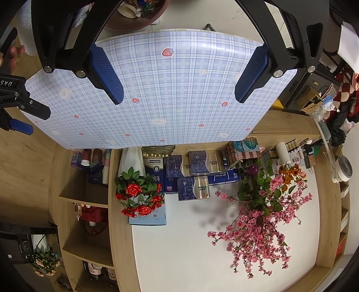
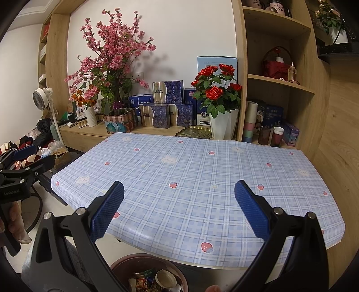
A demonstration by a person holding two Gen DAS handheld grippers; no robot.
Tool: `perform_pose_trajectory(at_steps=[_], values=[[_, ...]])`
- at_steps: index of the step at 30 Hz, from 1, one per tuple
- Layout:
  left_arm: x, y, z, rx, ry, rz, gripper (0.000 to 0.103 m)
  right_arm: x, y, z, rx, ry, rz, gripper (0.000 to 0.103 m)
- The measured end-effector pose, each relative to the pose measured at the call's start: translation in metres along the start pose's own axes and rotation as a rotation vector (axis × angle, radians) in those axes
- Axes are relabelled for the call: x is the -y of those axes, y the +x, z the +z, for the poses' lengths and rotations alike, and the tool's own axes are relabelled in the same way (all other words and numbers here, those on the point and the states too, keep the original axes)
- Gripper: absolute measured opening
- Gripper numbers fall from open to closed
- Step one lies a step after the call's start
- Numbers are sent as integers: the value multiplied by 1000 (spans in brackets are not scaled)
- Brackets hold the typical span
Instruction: Collect trash
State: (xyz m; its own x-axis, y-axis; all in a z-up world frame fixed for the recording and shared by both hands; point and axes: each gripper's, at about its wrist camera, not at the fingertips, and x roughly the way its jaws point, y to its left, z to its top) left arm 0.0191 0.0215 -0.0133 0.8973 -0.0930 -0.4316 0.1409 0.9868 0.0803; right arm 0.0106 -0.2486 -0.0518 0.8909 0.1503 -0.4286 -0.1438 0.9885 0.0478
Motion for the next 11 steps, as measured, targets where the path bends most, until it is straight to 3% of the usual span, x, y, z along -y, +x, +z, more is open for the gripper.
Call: perform_pose_trajectory(at_steps=[11], values=[[-4, 2, -1, -5, 16, 31, 97, 0, 0, 0, -1, 0, 0, 97]])
